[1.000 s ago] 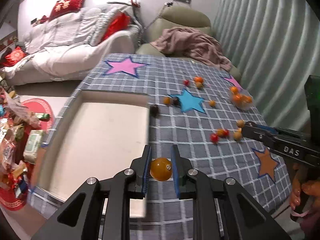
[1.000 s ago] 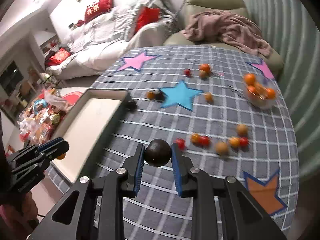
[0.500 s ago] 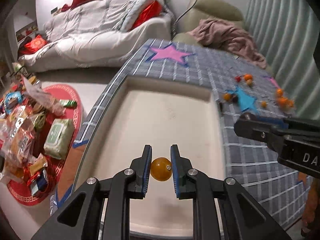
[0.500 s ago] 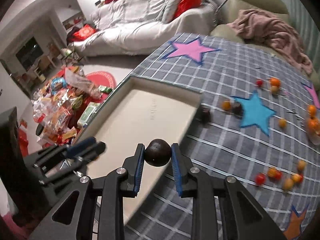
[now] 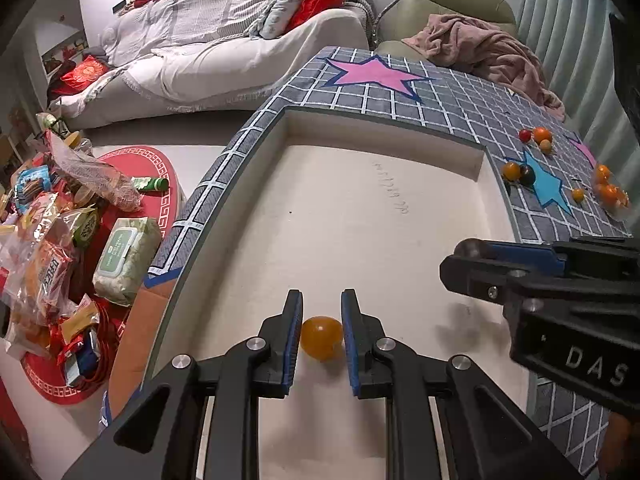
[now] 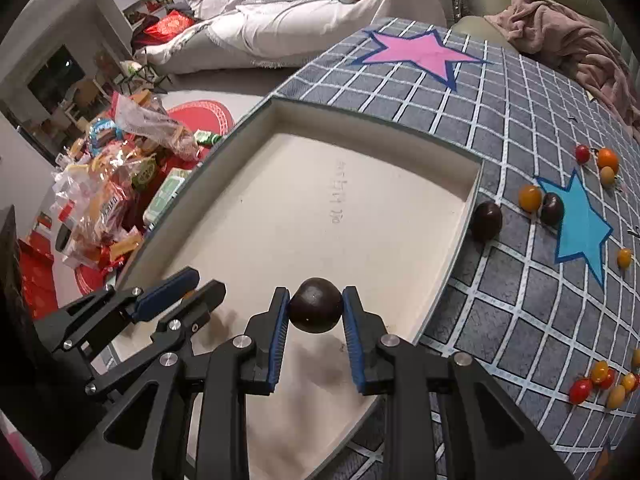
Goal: Organize fruits
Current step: 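Carry both tomatoes over the white tray and open both tools to drop them, then move both tools back over the tablecloth toward the scattered tomatoes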
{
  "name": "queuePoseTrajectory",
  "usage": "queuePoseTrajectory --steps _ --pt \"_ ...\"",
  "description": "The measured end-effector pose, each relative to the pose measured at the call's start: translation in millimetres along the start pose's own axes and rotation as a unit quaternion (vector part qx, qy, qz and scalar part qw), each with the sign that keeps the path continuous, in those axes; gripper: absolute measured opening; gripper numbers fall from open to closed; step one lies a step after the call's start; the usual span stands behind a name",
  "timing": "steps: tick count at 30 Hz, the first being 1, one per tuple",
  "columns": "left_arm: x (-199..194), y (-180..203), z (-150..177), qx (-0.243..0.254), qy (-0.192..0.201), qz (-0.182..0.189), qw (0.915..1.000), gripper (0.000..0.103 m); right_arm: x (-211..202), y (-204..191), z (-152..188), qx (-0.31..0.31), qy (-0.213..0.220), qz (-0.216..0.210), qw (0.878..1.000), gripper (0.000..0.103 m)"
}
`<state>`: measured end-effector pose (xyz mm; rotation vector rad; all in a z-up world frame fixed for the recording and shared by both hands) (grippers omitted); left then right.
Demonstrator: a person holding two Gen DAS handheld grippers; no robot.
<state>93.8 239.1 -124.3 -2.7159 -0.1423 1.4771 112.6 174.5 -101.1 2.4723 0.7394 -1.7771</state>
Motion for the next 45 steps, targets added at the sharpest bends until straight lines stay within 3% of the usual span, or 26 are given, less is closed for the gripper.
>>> queuePoseTrajectory --steps 1,3,4,6,7,12,14,15,25,34,45 --pt "1 1 0 0.003 0.000 -0.003 1.0000 0.021 1 0 -1 -0.001 -0.001 0.000 1.000 0.032" --pt "3 3 0 0.010 -0.002 -0.004 0.9999 0.022 -1 -1 -1 0.000 0.000 -0.004 1.000 0.050" --pt "4 3 1 0.012 -0.005 -0.008 0.9999 0.028 -3 -2 -1 0.001 0.003 -0.007 1.000 0.063" --pt "3 2 2 0.008 -0.004 -0.017 0.9998 0.092 -6 -3 -2 -0.001 0.008 -0.009 1.000 0.069" --pt "-2 0 2 0.001 0.011 -0.027 0.9996 0.096 -8 -4 -2 -0.002 0.010 -0.009 1.000 0.070" --pt "-12 5 -1 0.011 0.018 -0.025 0.9995 0.096 -24 -1 -4 0.005 0.025 0.000 1.000 0.086" --pt "-20 6 -2 0.008 0.026 -0.024 0.9993 0.096 -35 6 -5 0.012 0.035 0.011 0.999 0.102" --pt "-25 7 -3 0.005 0.030 -0.020 0.9994 0.096 -40 10 -5 0.013 0.043 0.013 0.999 0.103" --pt "-60 41 0 0.022 0.045 -0.003 0.9987 0.096 -100 76 23 0.061 0.084 0.029 0.994 0.103" --pt "-84 111 2 0.080 0.055 0.029 0.9949 0.096 -131 160 74 0.118 0.091 0.074 0.986 0.103" --pt "-85 195 10 0.151 0.034 0.045 0.9869 0.096 -142 239 117 0.189 0.086 0.097 0.973 0.103"
Point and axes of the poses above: each gripper's, at about its wrist camera, not at the fingertips, and x roughly the way its jaws point, y to its right, z to its underside, the point moved 7 cm from there along x, roughly the way its jaws point, and after that the axes turned 11 degrees about x, right-handed, at the moved point
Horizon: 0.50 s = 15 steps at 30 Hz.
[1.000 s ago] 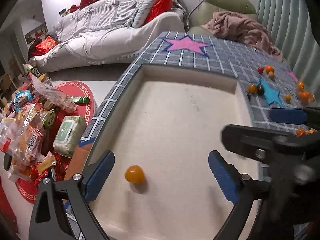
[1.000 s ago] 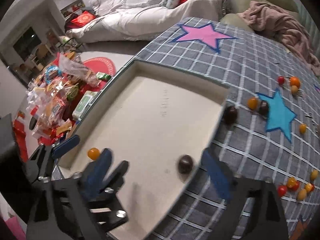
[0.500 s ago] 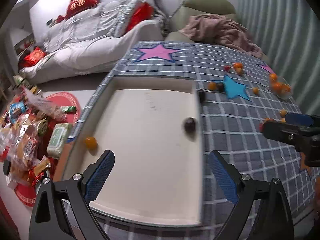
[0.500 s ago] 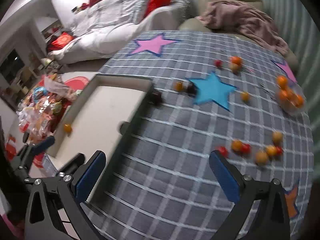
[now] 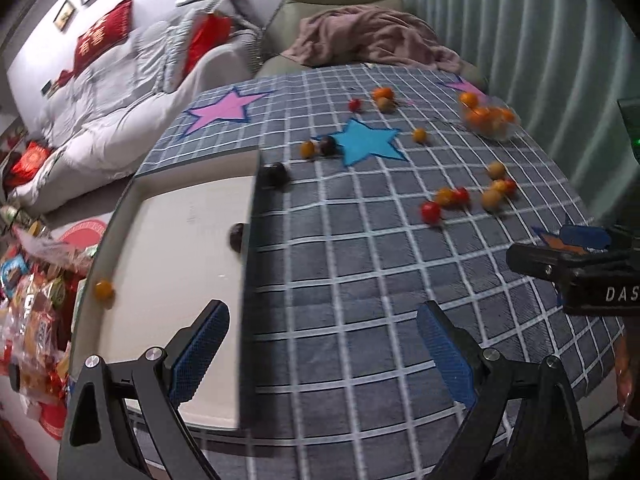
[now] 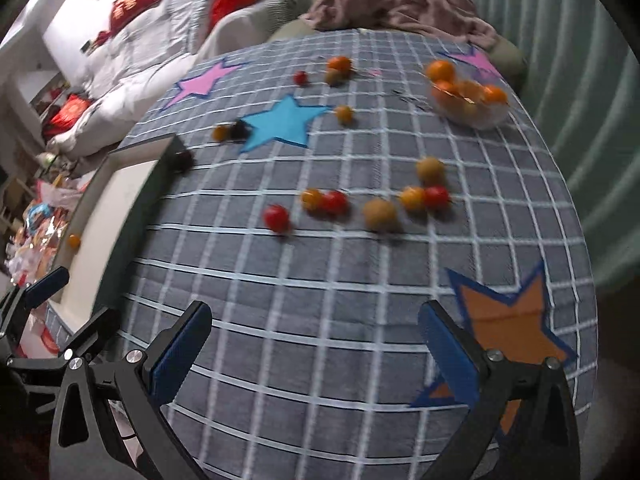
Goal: Organize fruits
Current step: 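Move both tools back over the tablecloth toward the scattered tomatoes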
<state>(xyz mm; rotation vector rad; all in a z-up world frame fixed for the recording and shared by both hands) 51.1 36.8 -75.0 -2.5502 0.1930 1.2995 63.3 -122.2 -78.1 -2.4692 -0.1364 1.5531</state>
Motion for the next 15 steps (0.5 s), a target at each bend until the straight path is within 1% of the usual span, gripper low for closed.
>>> queuePoseTrajectory --steps 7,10,15 --pt "23 29 -15 0.020 -0.020 0.003 0.9996 0.096 16 31 -7 0.026 -0.004 0.004 1.000 0.103" --pt "38 38 -23 0.030 -0.026 -0.001 0.9992 0.096 26 37 -14 0.030 -0.006 0.008 0.999 0.103" --pt "59 50 -36 0.042 -0.027 0.003 0.9988 0.096 42 41 -27 0.034 -0.006 0.007 0.999 0.103"
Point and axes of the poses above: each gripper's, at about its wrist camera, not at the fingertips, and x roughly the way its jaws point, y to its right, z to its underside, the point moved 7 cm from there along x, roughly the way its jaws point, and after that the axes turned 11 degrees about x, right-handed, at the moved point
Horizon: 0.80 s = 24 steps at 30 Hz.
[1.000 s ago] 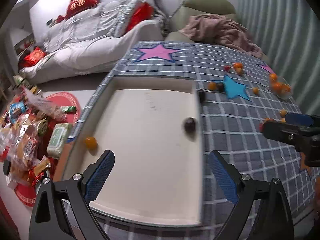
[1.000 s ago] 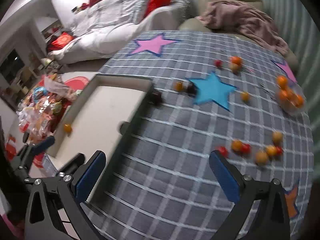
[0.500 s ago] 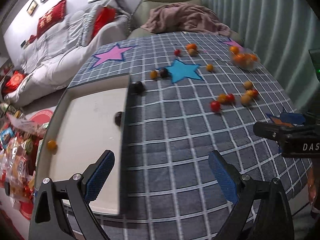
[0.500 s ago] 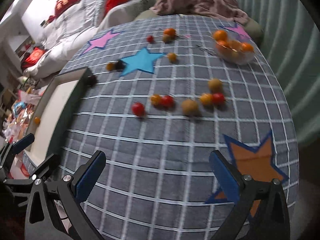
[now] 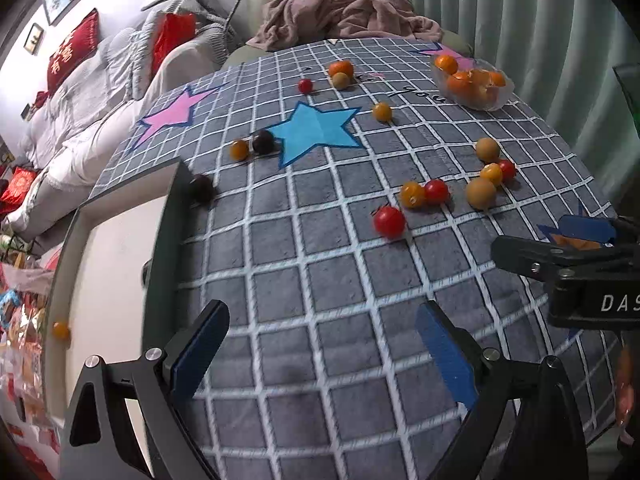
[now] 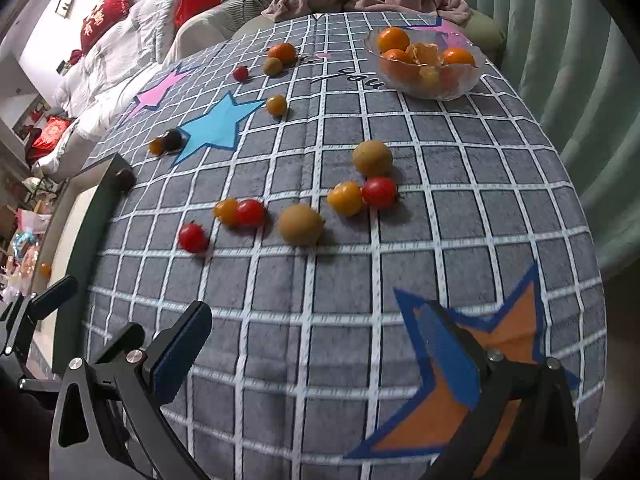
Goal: Organize fruits
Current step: 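Move both tools back over the tablecloth toward the scattered tomatoes, then grasp the red tomato with the left tool while the right tool grasps a brown round fruit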
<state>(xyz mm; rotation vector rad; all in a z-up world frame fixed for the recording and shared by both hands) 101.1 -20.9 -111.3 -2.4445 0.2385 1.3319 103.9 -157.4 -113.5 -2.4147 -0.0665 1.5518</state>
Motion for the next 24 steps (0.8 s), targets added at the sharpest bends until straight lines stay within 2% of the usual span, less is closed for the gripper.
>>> queuePoseTrajectory --steps 9,13,16,17,18,19,20,21,24 --pt "23 8 -28 0.025 0.024 -0.003 0.9994 0.096 23 -13 -14 -0.024 0.005 0.001 1.000 0.101" --pt "32 14 -37 0.038 0.029 -0.001 0.9989 0.095 26 -19 -22 -0.036 0.012 0.001 0.999 0.088" --pt "39 17 -40 0.041 0.027 -0.001 0.9988 0.095 27 -24 -25 -0.052 0.017 0.006 0.998 0.071" --pt "41 17 -42 0.041 0.025 0.000 0.9988 0.091 27 -25 -26 -0.058 0.018 0.009 0.998 0.063" --pt "43 18 -42 0.040 0.023 0.002 0.9989 0.079 27 -26 -27 -0.062 0.020 0.010 0.998 0.057" --pt "46 19 -43 0.041 0.017 0.007 0.9990 0.075 26 -26 -27 -0.062 0.022 0.009 0.998 0.042" --pt "46 19 -45 0.035 0.022 0.010 0.9991 0.075 26 -25 -28 -0.058 0.022 0.003 0.998 0.032" --pt "47 20 -46 0.034 0.019 0.010 0.9992 0.073 25 -24 -28 -0.055 0.021 -0.002 0.998 0.032" --pt "47 22 -47 0.031 0.023 0.021 0.9990 0.051 22 -19 -27 -0.043 0.022 -0.021 0.999 0.032"
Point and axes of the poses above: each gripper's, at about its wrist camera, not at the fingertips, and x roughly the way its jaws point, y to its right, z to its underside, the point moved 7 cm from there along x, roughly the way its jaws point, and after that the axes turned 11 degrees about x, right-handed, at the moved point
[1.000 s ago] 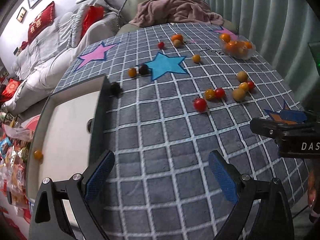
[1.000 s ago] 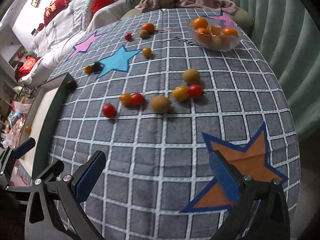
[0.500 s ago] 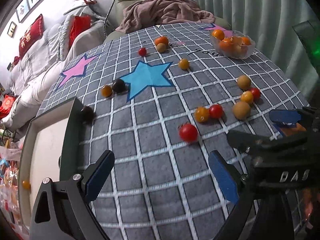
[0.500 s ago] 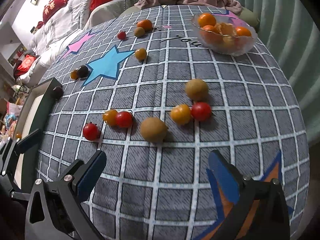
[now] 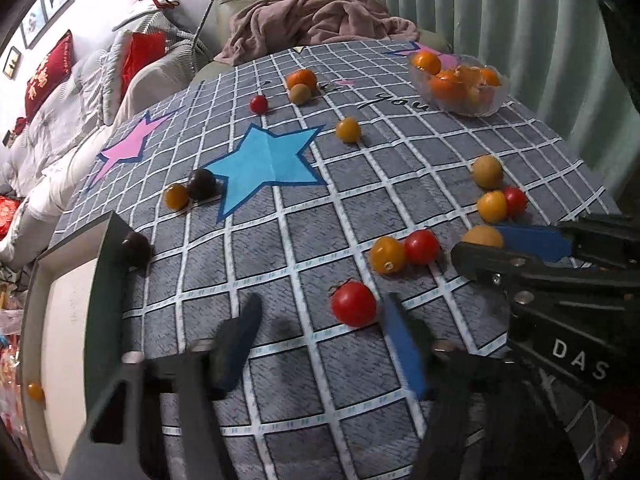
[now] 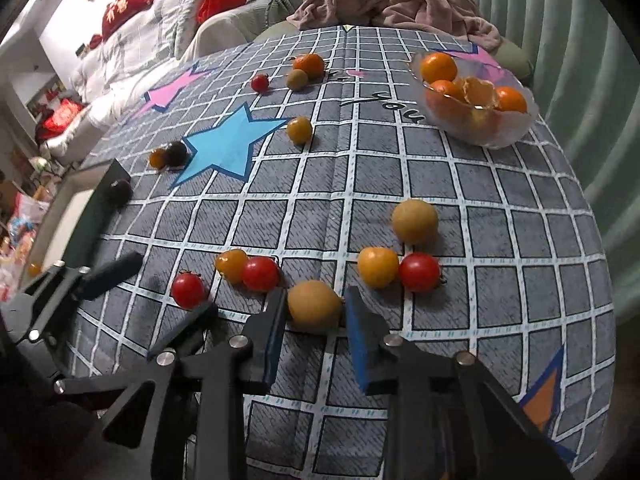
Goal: Organize fruits
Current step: 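Grasp the red tomato with the left tool while the right tool grasps a brown round fruit, then carry the red tomato and brown fruit into the white tray and release both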
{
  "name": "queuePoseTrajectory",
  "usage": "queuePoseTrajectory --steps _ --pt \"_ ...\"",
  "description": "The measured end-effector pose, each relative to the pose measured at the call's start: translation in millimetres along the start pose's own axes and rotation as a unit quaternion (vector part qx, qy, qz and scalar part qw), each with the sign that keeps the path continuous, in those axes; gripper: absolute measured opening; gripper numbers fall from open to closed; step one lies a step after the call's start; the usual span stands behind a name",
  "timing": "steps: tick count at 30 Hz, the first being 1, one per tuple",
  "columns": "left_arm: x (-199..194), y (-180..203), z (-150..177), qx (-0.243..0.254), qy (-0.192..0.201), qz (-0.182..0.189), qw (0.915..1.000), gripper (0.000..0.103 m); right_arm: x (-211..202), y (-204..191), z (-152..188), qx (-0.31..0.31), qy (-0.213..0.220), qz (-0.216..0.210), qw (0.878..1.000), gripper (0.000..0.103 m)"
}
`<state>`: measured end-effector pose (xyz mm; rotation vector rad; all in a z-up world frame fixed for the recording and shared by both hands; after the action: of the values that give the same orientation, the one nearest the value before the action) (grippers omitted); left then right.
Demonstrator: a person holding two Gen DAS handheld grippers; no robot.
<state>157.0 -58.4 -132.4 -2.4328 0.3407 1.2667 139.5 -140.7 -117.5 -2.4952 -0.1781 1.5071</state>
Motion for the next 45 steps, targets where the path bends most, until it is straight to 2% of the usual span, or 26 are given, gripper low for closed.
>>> queuePoseTrajectory --steps 1,3,8,15,29,45 --pt "0 2 -1 -0.002 0.001 0.008 1.0000 0.038 -2 2 1 0.003 0.000 -0.005 1.000 0.032" --pt "0 6 -2 -0.004 0.002 0.024 0.9997 0.023 -6 4 4 0.007 0.001 -0.009 1.000 0.032" --pt "-4 6 3 -0.022 -0.002 0.033 0.9992 0.023 -19 13 14 0.027 0.000 -0.029 0.999 0.032" --pt "-30 1 19 -0.041 0.005 0.046 0.9981 0.023 -34 19 28 0.040 0.002 -0.039 0.998 0.032" --pt "-75 -18 51 -0.056 0.020 0.040 0.9974 0.023 -54 18 48 0.048 0.004 -0.042 0.998 0.032" --pt "-106 -58 78 -0.095 0.034 0.023 0.9947 0.023 -76 -27 48 0.009 0.016 -0.040 0.999 0.032"
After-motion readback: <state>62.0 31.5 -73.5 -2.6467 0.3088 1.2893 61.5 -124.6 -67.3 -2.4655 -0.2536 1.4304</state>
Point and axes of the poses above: each gripper's, at about its wrist camera, not at the fingertips, and x roughly the way its jaws point, y to its right, z to its underside, the point moved 7 cm from there along x, roughly the way its jaws point, and after that the axes turned 11 degrees about x, right-handed, at the moved point
